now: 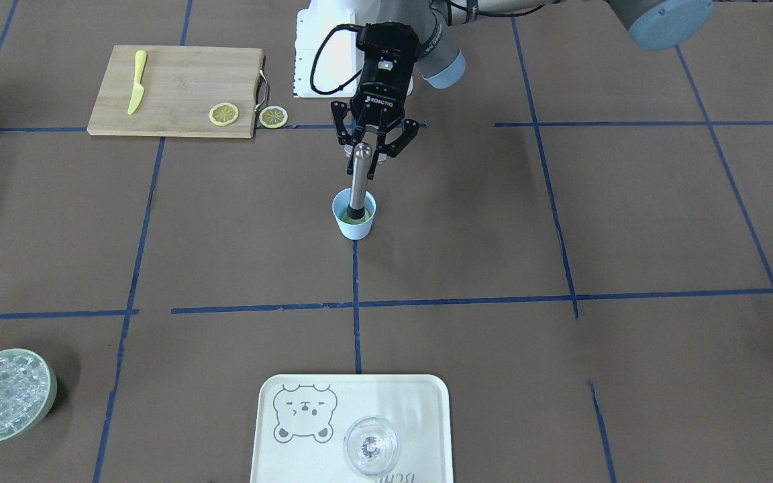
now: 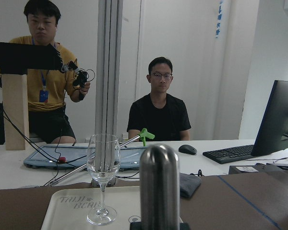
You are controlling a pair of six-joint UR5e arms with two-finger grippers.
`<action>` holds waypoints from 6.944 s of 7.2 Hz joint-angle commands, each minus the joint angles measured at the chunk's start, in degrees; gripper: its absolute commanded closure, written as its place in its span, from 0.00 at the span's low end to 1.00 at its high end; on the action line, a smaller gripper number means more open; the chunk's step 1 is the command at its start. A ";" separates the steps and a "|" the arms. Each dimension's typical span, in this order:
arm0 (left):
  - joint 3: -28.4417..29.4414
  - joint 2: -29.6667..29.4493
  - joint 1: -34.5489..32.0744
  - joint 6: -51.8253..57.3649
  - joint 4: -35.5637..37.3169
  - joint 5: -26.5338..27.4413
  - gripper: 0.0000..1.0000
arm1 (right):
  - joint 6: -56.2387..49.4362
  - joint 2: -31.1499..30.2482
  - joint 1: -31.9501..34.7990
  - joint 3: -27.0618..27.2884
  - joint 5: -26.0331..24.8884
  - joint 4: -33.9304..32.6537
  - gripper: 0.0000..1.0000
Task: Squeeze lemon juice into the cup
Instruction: 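Press the muddler down on the lemon in the cup with the left gripper, then lift the muddler out of the blue cup with the left gripper, then carry the muddler back and lower it onto the table with the left gripper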
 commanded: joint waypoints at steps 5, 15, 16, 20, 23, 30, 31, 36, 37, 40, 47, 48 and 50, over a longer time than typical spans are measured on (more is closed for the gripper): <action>3.61 -0.20 0.01 -0.04 -0.18 -0.52 1.00 | -0.10 0.09 0.00 0.26 -0.18 0.00 0.00; 4.58 -0.90 0.36 -0.04 -0.27 -1.92 1.00 | -0.18 0.70 0.00 0.18 -0.35 0.09 0.00; 4.67 -0.90 0.36 -0.12 -0.27 -1.92 1.00 | -0.18 0.70 0.09 0.17 -0.44 0.09 0.00; 5.73 -0.99 0.45 -0.04 -0.27 -1.92 1.00 | -0.18 0.88 0.00 0.17 -0.44 0.09 0.00; 4.68 -0.99 0.36 0.05 -0.27 -1.92 1.00 | -0.18 0.88 0.00 0.09 -0.44 0.00 0.00; -19.12 3.04 -2.08 25.03 -4.89 -15.05 1.00 | -0.27 0.79 0.09 0.26 -0.44 0.00 0.00; -19.06 7.57 -4.36 25.88 -11.02 -20.15 1.00 | -0.19 0.79 0.09 0.35 -0.44 0.09 0.00; -26.76 28.31 -16.58 25.54 -11.96 -43.45 1.00 | -0.18 0.62 0.09 1.92 0.09 0.00 0.00; -28.01 32.10 -17.64 24.58 -11.96 -46.11 1.00 | -0.18 0.01 0.09 2.98 0.26 0.00 0.00; -31.97 37.41 -27.10 20.37 -5.23 -62.76 1.00 | -0.10 -1.14 0.09 3.17 0.44 -0.17 0.00; -28.99 48.67 -35.76 1.90 9.97 -80.67 1.00 | -0.27 -1.41 -0.17 4.75 4.48 -0.09 0.00; -29.77 47.10 -36.02 0.50 22.89 -83.37 1.00 | -0.27 -1.75 -0.18 4.83 5.18 -0.17 0.00; -24.18 36.32 -36.38 -1.53 36.61 -93.06 1.00 | -0.36 -5.43 -0.18 4.83 4.31 0.00 0.00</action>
